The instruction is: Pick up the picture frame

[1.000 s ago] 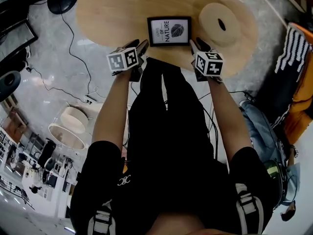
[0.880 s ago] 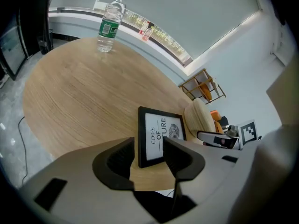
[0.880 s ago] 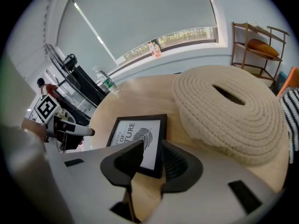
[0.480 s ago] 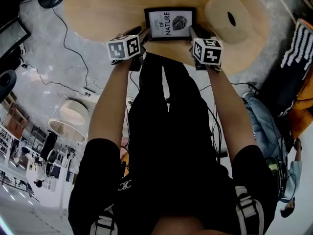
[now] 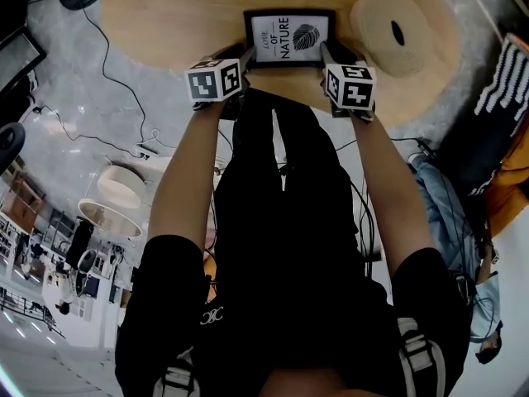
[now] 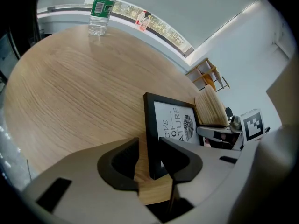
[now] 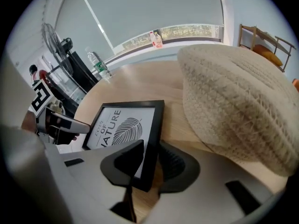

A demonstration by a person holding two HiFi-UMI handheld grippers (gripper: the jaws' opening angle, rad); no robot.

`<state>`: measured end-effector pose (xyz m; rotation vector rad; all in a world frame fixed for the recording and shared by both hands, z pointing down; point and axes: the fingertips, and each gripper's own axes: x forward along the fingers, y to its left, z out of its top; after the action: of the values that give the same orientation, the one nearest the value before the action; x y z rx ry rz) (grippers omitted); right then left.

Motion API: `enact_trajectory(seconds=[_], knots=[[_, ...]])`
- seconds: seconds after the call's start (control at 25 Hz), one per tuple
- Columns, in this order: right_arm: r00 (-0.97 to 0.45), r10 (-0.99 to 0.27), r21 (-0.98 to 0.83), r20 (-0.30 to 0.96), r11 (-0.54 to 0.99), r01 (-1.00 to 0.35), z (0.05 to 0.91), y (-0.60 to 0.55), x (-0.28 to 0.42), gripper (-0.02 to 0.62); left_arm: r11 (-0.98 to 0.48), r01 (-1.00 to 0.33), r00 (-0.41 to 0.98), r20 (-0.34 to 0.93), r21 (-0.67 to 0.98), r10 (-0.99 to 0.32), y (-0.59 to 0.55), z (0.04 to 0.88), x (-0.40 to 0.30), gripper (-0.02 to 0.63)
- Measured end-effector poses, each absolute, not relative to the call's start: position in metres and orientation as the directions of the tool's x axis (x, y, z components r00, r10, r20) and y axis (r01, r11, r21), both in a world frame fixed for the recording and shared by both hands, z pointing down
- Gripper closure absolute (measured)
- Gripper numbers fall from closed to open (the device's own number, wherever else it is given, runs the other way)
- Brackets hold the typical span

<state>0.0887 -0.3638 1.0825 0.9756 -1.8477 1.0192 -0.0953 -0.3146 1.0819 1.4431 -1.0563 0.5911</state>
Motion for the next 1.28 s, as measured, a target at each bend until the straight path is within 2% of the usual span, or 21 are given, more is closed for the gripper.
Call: enact_trajectory(seconds=[0.16, 0.2, 0.36, 0.48, 0.72, 0.92, 1.16, 1.28], knots=[[-0.356, -0.25, -0.25, 0.9, 0.374, -0.893, 1.084, -0.365, 0.087, 0.488, 0.097, -0.869, 0.452, 0.857, 0.486, -0.248, -0.317, 1.08, -0.094, 0.456], [-0.355, -0.242, -0.255, 0.903, 0.362, -0.897, 1.081, -0.364, 0.085, 0.497, 0.106, -0.862, 0.461, 0.854, 0.495, -0.24, -0.318, 1.076, -0.095, 0.521], [-0.345, -0.235, -0.254, 0.909, 0.343, -0.904, 1.055, -0.357, 0.076, 0.502, 0.096, -0.877, 0.447, 0.873, 0.471, -0.194, -0.309, 1.057, -0.102, 0.525], [-0.35, -0.251, -0.254, 0.902, 0.349, -0.902, 1.029, -0.349, 0.081, 0.502, 0.081, -0.878, 0.447, 0.869, 0.472, -0.212, -0.301, 1.032, -0.097, 0.525], [-0.399, -0.353, -0.256, 0.846, 0.388, -0.885, 0.929, -0.351, 0.066, 0.503, 0.072, -0.857, 0.46, 0.82, 0.511, -0.34, -0.294, 0.942, -0.109, 0.525], [-0.433, -0.485, -0.219, 0.76, 0.437, -0.873, 0.808, -0.358, 0.065, 0.503, -0.023, -0.872, 0.434, 0.752, 0.488, -0.496, -0.302, 0.823, -0.111, 0.526], [-0.478, -0.656, -0.159, 0.584, 0.485, -0.86, 0.631, -0.369, 0.044, 0.505, -0.157, -0.904, 0.386, 0.605, 0.397, -0.697, -0.316, 0.644, -0.134, 0.528], [-0.494, -0.744, -0.125, 0.45, 0.495, -0.86, 0.54, -0.388, 0.03, 0.508, -0.232, -0.92, 0.368, 0.487, 0.317, -0.792, -0.338, 0.555, -0.149, 0.528]])
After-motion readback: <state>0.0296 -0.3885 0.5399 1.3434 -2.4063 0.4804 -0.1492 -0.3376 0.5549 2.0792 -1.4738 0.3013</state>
